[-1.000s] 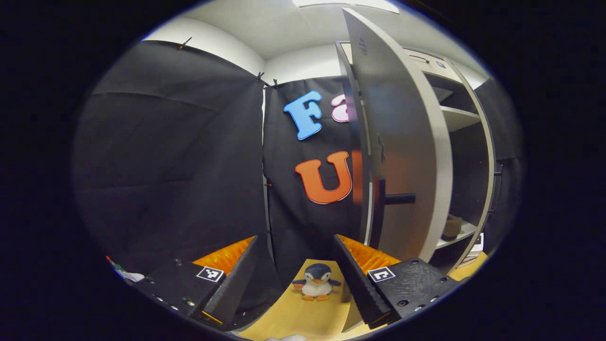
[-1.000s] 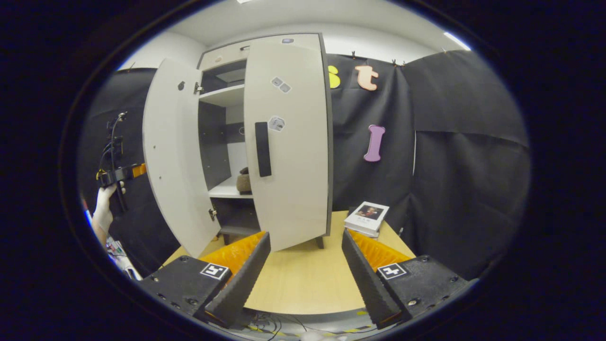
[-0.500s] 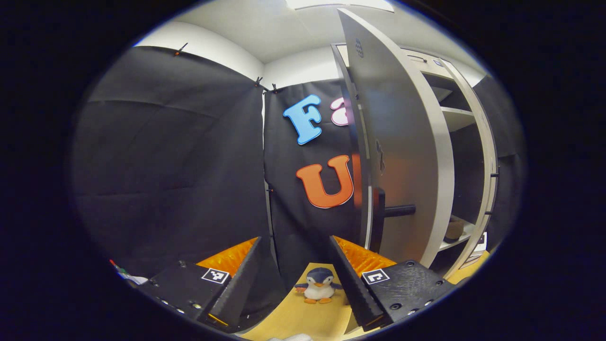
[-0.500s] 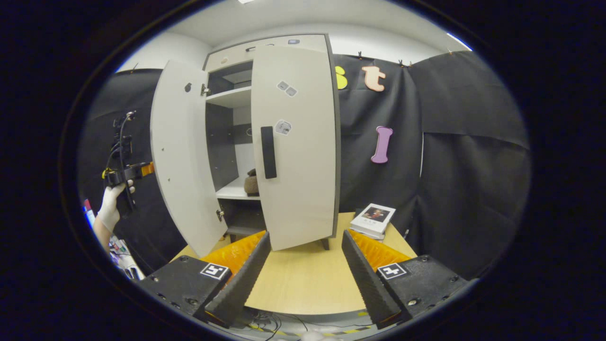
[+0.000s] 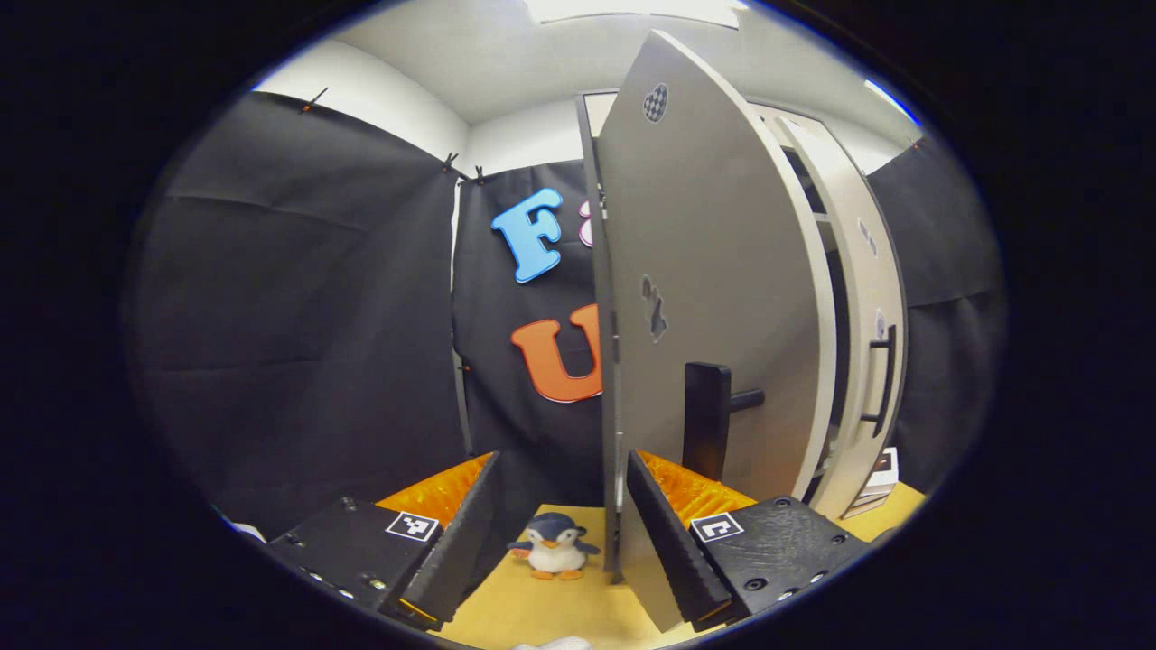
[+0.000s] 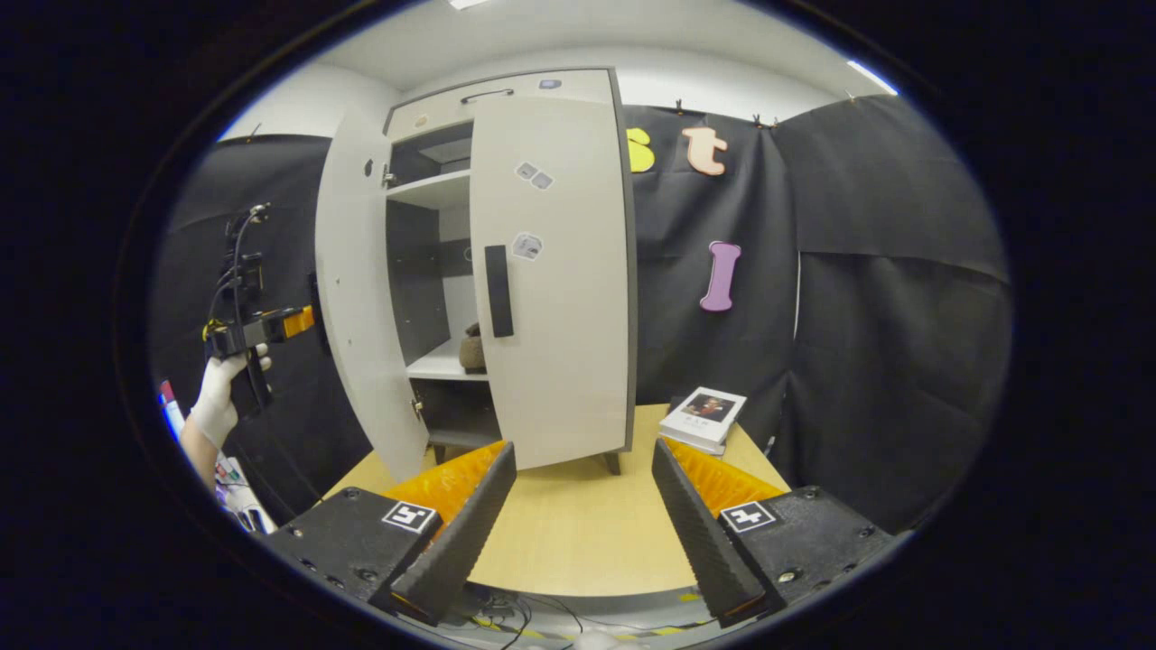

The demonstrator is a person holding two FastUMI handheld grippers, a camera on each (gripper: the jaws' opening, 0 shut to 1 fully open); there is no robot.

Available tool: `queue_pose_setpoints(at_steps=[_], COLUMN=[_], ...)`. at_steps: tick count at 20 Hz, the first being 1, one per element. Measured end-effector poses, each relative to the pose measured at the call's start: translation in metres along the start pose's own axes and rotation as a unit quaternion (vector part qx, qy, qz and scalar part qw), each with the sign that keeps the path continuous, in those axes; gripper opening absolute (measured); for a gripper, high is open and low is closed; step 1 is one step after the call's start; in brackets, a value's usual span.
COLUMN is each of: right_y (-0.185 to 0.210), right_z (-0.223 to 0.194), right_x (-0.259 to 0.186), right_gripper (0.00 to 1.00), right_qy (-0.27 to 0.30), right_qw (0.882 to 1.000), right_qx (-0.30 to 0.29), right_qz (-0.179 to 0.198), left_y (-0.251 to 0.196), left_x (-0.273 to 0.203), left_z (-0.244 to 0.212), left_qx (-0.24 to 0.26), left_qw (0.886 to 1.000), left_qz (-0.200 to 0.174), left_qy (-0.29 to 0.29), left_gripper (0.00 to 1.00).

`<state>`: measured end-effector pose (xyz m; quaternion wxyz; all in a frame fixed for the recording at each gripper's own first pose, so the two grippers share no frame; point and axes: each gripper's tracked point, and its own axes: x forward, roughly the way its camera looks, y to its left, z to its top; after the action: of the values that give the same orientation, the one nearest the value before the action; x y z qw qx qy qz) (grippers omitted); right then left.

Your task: Grab one shoe with the right hand and put it into the shoe cabinet, grab the other shoe with the left hand and put it into the shoe cabinet; then close the right door with the right hand and the left door with the left hand.

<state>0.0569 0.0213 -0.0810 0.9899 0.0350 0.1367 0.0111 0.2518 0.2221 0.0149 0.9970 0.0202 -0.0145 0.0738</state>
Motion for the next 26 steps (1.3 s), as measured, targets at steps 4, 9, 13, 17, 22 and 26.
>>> queue_pose_setpoints(at_steps=[4,9,13,17,22,26], right_y=[-0.015,-0.033,-0.043,-0.046,-0.042,-0.037], right_z=[0.000,0.006,0.008,0.011,0.016,0.020], right_x=[0.003,0.005,0.011,0.015,0.017,0.016], right_gripper=[0.99,0.99,0.99,0.99,1.00,0.99], right_qy=[0.005,0.000,0.000,-0.003,-0.013,-0.021], right_qw=[1.000,1.000,1.000,1.000,1.000,1.000], right_qx=[0.004,0.003,0.010,0.010,0.009,0.007], right_qz=[-0.003,-0.004,-0.002,0.002,0.006,0.009], left_y=[-0.054,-0.113,-0.133,-0.141,-0.141,-0.136], left_x=[0.006,0.006,-0.010,-0.035,-0.087,-0.131], left_z=[0.002,0.015,0.023,0.012,0.005,0.012], left_qx=[-0.001,-0.016,-0.004,-0.014,-0.033,-0.031], left_qw=[1.000,0.998,0.998,0.997,0.997,0.996], left_qz=[-0.025,-0.057,-0.064,-0.069,-0.068,-0.075], left_qy=[0.003,-0.001,-0.006,0.014,0.029,0.020], left_gripper=[0.86,0.96,0.96,0.96,0.96,0.96])
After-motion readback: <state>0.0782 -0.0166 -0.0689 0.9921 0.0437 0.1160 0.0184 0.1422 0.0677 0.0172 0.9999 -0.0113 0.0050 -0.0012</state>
